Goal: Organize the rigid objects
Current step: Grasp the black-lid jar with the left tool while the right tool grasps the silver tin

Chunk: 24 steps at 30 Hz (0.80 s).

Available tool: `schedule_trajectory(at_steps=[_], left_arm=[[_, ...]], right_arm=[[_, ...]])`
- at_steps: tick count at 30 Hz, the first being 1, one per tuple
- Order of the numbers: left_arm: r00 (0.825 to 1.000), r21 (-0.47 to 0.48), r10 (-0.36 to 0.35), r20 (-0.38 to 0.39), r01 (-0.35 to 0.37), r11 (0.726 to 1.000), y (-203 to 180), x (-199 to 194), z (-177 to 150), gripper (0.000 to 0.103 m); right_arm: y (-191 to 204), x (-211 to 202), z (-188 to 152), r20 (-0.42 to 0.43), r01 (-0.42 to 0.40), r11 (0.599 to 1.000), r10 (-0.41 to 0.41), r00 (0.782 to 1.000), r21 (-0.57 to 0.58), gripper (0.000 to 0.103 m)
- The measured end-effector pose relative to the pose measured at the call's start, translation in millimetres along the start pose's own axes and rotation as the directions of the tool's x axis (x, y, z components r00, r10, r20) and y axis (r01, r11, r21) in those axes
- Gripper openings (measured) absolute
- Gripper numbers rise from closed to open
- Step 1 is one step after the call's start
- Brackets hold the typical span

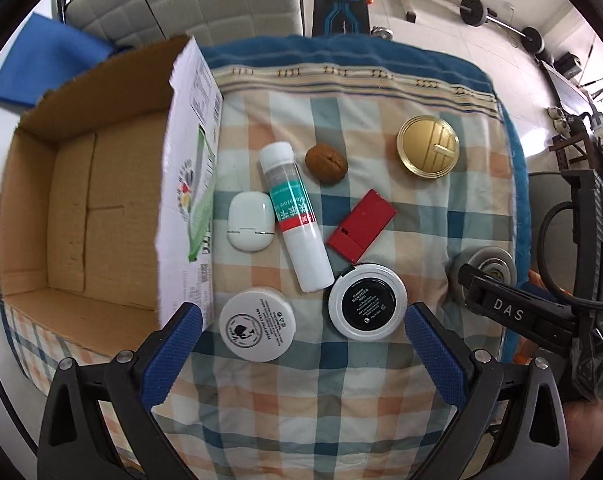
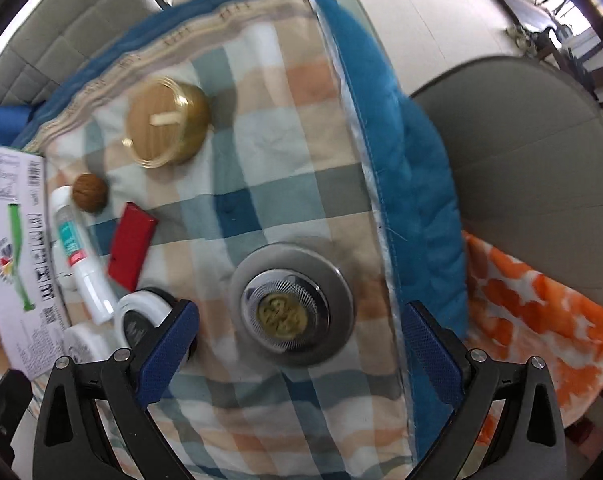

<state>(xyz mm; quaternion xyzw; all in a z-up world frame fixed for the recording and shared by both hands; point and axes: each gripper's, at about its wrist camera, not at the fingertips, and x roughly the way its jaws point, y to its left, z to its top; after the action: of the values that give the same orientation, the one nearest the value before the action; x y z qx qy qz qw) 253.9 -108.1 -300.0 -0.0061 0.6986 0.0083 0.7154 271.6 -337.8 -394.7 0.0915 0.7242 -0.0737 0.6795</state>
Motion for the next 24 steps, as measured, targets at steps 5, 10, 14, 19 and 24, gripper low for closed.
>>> schedule_trajectory(at_steps=[5,10,14,19,24], left_arm=[[0.998,-0.028,-0.037,-0.049,0.036,0.999,-6,24,5,0.103],[0.993,-0.022,-0.069,-0.091,0.067,0.998,-18,43,4,0.103],[0.985,-0.003,-0.091,-0.149,0.092,0.996,-32,67,0,0.103],[0.974,0.039,-0.063,-0.216,0.073,0.997,-53,99,-2,0.103],[0.97,0.055,-0.032,-0.243,0.047,0.997,-67,122,-8,0.074]], right_arm=[[-2,34,5,-0.06,0.005,1.0,-0.006,0.998,-0.024,0.078],[-14,43,-5,-0.123,0.015,0.997,-0.025,0.992,-0.078,0.076],[-32,55,-13,-0.144,0.019,0.997,-0.029,0.989,-0.07,0.075],[-43,52,-23,-0.152,-0.007,0.999,0.001,0.988,-0.039,0.074],[-42,55,-21,-0.164,-0.005,0.999,-0.003,0.986,-0.049,0.074]])
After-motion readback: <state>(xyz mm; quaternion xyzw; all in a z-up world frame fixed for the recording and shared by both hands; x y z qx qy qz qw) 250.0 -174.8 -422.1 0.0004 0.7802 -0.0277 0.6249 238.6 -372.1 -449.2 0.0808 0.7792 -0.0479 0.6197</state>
